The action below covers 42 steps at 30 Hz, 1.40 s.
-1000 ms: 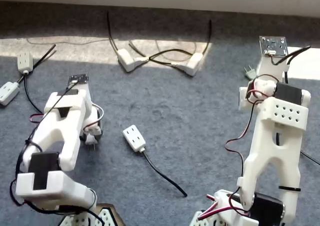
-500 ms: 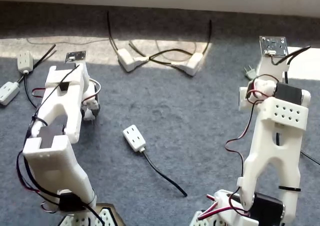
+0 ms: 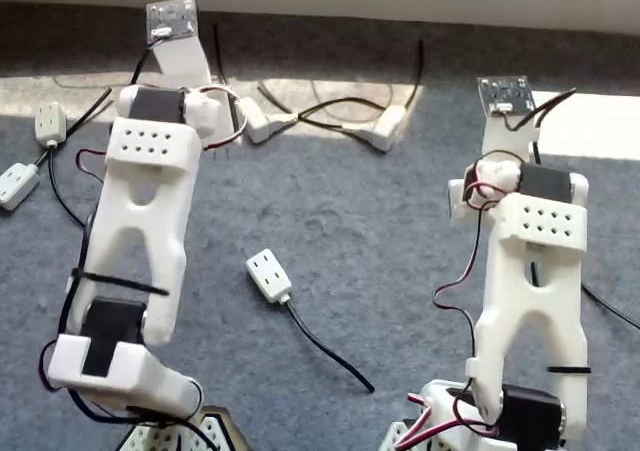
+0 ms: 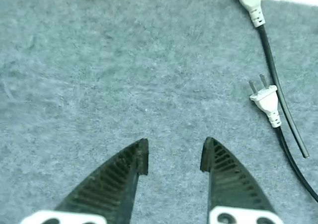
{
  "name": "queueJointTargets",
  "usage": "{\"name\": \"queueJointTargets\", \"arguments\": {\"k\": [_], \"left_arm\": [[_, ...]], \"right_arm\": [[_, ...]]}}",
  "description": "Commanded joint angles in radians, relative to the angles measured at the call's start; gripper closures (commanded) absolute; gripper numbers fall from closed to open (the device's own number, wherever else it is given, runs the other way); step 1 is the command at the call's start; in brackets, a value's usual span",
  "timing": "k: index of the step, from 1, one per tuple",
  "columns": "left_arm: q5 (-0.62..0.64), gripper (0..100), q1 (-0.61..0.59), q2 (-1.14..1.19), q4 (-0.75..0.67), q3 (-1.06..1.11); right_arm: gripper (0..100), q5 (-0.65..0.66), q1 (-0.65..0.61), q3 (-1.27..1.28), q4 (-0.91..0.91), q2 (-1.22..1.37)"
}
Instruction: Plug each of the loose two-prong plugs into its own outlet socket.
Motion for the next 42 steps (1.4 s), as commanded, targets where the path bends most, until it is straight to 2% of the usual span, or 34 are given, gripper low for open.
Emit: {"name": "queueJointTargets", "arguments": {"k": [1,3,6,11,18,21,25,32,38,42], "left_arm": [[0.014,99,0.073,-0.151,-0.091,0.038],[0.015,99,0.102,-0.245,-0.132,0.09],[0.121,99,0.12,-0.435,-0.212,0.229],[0.226,99,0.136,-0.868,-0.462,0.625],[0.241,99,0.122,-1.452,-0.81,1.153],[0.242,99,0.122,-1.603,-0.927,1.297],[0.334,99,0.116,-1.709,-0.944,1.356],[0.35,99,0.124,-1.733,-0.947,1.356],[0.563,99,0.232,-1.732,-0.95,1.392],[0.629,99,0.306,-1.735,-0.951,1.435]], "right_arm": [[81.7,0.003,-0.045,-0.012,-0.012,-0.028],[81.8,0.003,-0.064,-0.015,-0.013,-0.035],[81.8,0.0,-0.102,-0.015,-0.013,-0.035],[81.8,-0.158,-0.153,-0.015,-0.015,-0.035],[82.3,-0.262,-0.252,-0.015,-0.01,-0.036],[89.2,-0.298,-0.326,-0.015,-0.007,-0.036],[99.5,-0.301,-0.41,-0.028,-0.008,-0.036],[99.1,-0.298,-0.549,-0.127,0.015,-0.036],[99.1,-0.301,-0.659,-0.182,0.008,-0.036],[99.1,-0.301,-0.676,-0.182,0.005,-0.067]]}}
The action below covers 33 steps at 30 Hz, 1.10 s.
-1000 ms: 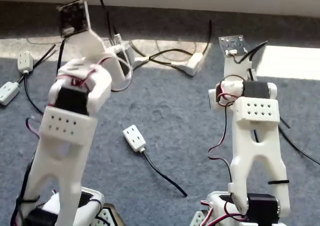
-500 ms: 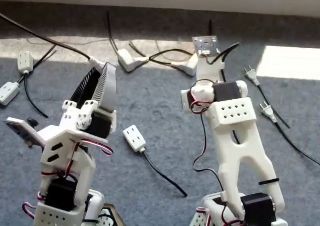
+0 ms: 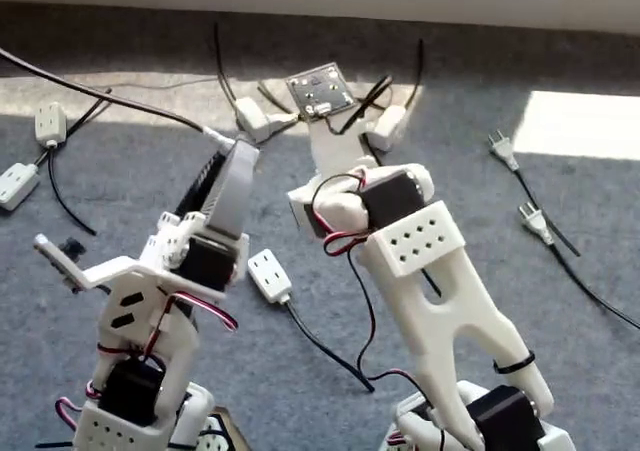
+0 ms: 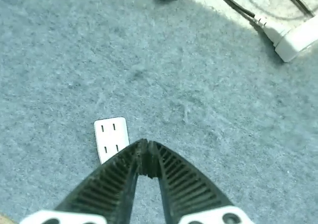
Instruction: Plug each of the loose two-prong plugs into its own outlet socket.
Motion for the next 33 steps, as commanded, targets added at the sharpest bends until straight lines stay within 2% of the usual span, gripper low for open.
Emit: {"name": "queueJointTargets", "arguments": {"k": [1,4,8,11,14,20,27,33], "left_arm": [[0.057,99,0.073,-0.008,-0.021,0.016],[0.089,99,0.124,-0.008,-0.066,0.054],[0.092,99,0.174,-0.01,-0.218,0.157],[0.092,99,0.182,-0.01,-0.339,0.225],[0.092,99,0.182,-0.01,-0.402,0.252],[0.094,99,0.194,-0.01,-0.381,0.259],[0.089,99,0.331,-0.01,-0.285,0.26],[0.089,99,0.363,-0.01,-0.258,0.26]], "right_arm": [[99.1,-0.009,-0.016,-0.05,-0.004,-0.084],[99.1,-0.009,-0.016,-0.044,-0.005,-0.176],[99.1,-0.009,-0.015,-0.008,-0.042,-0.286],[99.1,-0.009,-0.016,0.07,-0.104,-0.343],[99.1,-0.009,-0.016,0.122,-0.159,-0.36],[99.1,-0.005,0.019,0.143,-0.237,-0.358],[99.1,-0.002,0.12,0.143,-0.343,-0.357],[99.1,-0.002,0.142,0.143,-0.375,-0.357]]}}
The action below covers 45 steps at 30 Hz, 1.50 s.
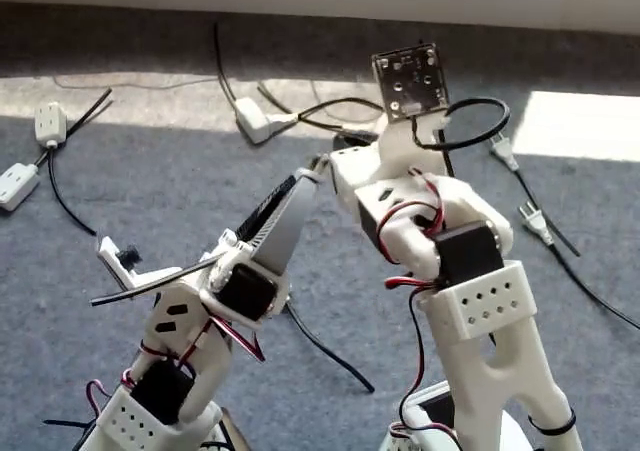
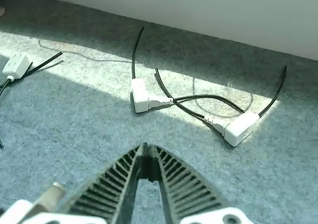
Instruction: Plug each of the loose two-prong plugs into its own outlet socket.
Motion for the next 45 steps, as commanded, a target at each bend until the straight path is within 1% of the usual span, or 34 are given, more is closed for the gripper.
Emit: {"name": "queueJointTargets", "arguments": {"k": [1,4,9,12,16,19,21,24,26,30,31,33,35,37,42,45], "left_arm": [[0.008,99,0.058,0.002,0.023,0.001],[0.008,99,0.053,0.002,0.023,0.002],[0.006,99,0.05,0.012,0.023,0.002],[0.008,99,0.019,0.013,0.023,0.001],[0.011,99,-0.054,0.015,0.026,-0.036],[0.011,99,-0.093,0.016,0.126,-0.104],[0.011,99,-0.111,0.016,0.209,-0.157],[0.009,99,-0.16,0.031,0.288,-0.232],[0.008,99,-0.214,0.099,0.321,-0.286],[0.002,99,-0.302,0.354,0.339,-0.412],[-0.02,99,-0.309,0.415,0.359,-0.447],[-0.1,99,-0.312,0.536,0.43,-0.536],[-0.198,99,-0.312,0.63,0.546,-0.627],[-0.25,99,-0.314,0.71,0.661,-0.708],[-0.245,99,-0.317,0.831,0.882,-0.808],[-0.161,99,-0.328,0.88,1.013,-0.817]], "right_arm": [[99.1,-0.003,0.007,-0.013,-0.042,-0.03],[99.1,-0.003,0.007,-0.01,-0.036,-0.03],[99.1,-0.003,0.013,-0.01,0.041,-0.036],[99.1,-0.003,0.073,-0.01,0.068,-0.041],[99.1,-0.009,0.222,-0.008,0.077,-0.031],[99.1,-0.009,0.326,0.047,0.087,-0.033],[99.1,-0.009,0.374,0.094,0.088,-0.033],[99.1,-0.009,0.426,0.179,0.084,-0.033],[99.1,-0.009,0.437,0.236,0.084,-0.033],[99.1,-0.009,0.433,0.354,0.068,-0.033],[99.1,-0.009,0.433,0.39,0.05,-0.035],[99.1,-0.009,0.433,0.475,-0.005,-0.038],[99.1,-0.009,0.435,0.568,-0.076,-0.036],[99.1,-0.009,0.435,0.656,-0.142,-0.039],[99.1,-0.008,0.435,0.794,-0.274,-0.039],[99.1,-0.005,0.435,0.831,-0.323,-0.035]]}}
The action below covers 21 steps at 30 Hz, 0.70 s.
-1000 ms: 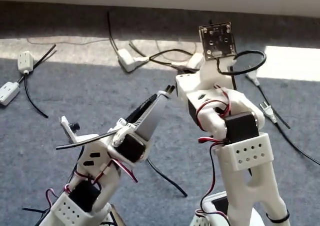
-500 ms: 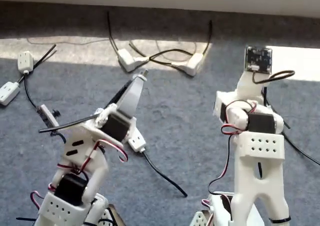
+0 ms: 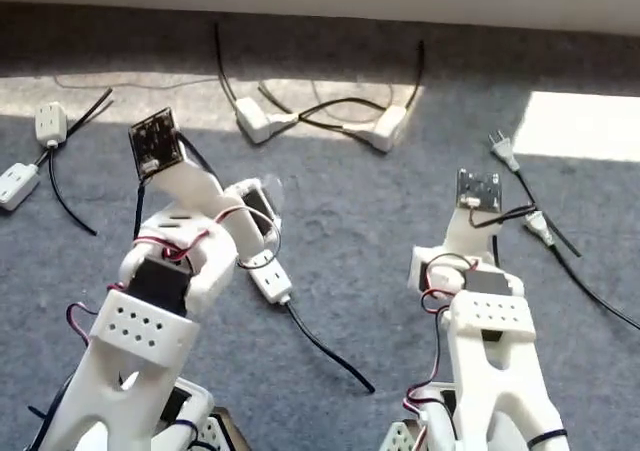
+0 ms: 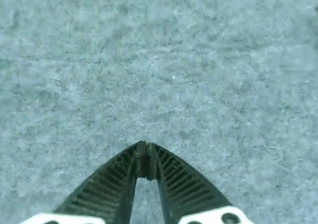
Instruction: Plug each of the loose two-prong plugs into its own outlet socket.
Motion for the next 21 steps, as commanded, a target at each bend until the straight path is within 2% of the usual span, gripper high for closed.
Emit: {"name": "queueJointTargets", "arguments": {"k": [1,3,8,15,18,21], "left_arm": [[0.071,99,-0.038,0.048,0.15,-0.048],[0.072,99,-0.074,0.077,0.213,-0.042],[0.072,99,-0.174,0.125,0.227,0.008],[0.072,99,-0.176,0.136,0.215,0.113],[0.074,99,-0.173,0.137,0.163,0.117],[0.078,99,-0.111,0.137,0.141,0.117]], "right_arm": [[99.1,-0.003,0.012,0.019,-0.061,-0.019],[99.1,-0.003,0.012,0.019,-0.061,-0.019],[99.1,-0.003,0.012,0.021,-0.061,-0.019],[99.1,-0.003,0.012,0.021,-0.061,-0.019],[99.1,-0.003,0.012,0.021,-0.061,-0.019],[99.1,-0.003,0.012,0.021,-0.061,-0.019]]}}
